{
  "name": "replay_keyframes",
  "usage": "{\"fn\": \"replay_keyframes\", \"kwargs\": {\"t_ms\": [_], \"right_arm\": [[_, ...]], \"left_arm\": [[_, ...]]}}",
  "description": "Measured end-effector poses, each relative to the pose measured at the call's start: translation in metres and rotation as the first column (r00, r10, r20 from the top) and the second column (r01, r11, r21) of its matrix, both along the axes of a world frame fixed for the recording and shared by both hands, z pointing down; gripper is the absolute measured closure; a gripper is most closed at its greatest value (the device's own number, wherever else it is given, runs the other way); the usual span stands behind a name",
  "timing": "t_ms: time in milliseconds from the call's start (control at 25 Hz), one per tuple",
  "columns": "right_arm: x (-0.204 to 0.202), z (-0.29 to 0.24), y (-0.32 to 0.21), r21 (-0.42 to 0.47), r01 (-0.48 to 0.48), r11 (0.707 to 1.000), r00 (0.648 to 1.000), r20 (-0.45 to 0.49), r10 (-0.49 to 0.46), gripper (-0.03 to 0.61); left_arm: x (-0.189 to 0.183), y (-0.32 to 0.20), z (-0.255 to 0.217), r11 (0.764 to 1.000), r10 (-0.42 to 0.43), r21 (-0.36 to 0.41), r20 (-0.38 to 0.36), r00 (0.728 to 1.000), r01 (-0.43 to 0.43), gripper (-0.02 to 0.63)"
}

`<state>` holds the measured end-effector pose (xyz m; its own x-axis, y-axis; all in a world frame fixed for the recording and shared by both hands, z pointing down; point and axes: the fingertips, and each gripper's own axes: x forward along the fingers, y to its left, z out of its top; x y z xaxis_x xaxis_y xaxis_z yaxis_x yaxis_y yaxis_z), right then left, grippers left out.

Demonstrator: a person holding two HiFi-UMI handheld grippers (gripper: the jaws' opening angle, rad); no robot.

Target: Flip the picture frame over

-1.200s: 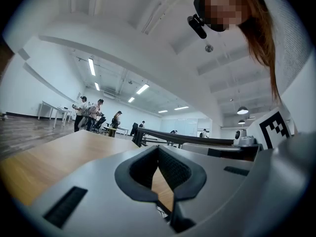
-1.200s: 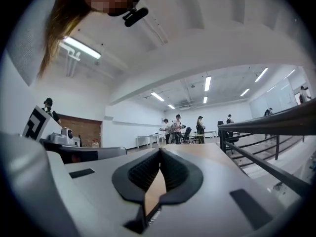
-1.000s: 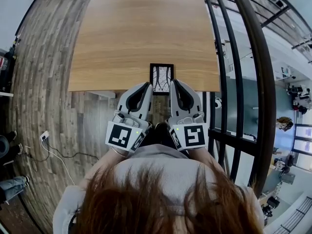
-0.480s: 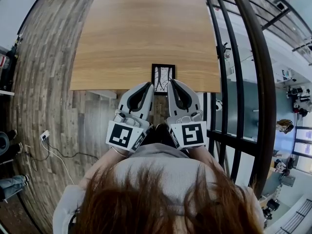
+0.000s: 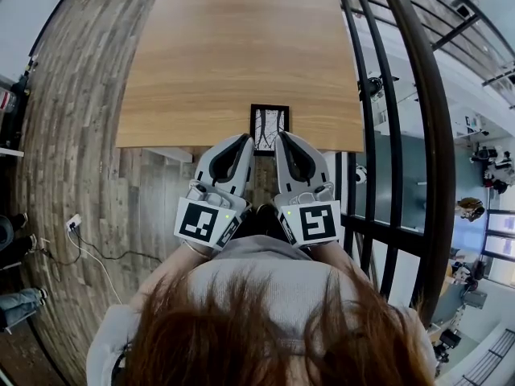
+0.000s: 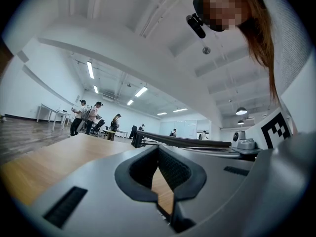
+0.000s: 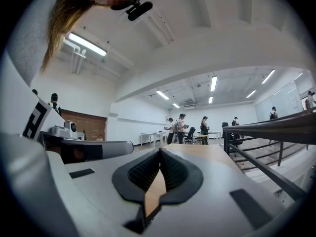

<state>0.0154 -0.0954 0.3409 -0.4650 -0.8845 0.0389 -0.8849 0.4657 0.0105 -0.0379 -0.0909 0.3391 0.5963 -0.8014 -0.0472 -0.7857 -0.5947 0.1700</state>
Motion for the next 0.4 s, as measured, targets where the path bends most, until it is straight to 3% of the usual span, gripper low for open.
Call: {"fn": "replay_keyframes", "kwargs": {"t_ms": [400], "right_arm": [[0.0064, 0.0004, -0.0011, 0.002, -0.021, 1.000, 1.000, -0.010, 0.021, 0.561]], "left_arm": [[0.0080, 0.0000, -0.0001, 1.000, 0.015, 0.008, 0.008, 1.000, -0.015, 0.607]]}}
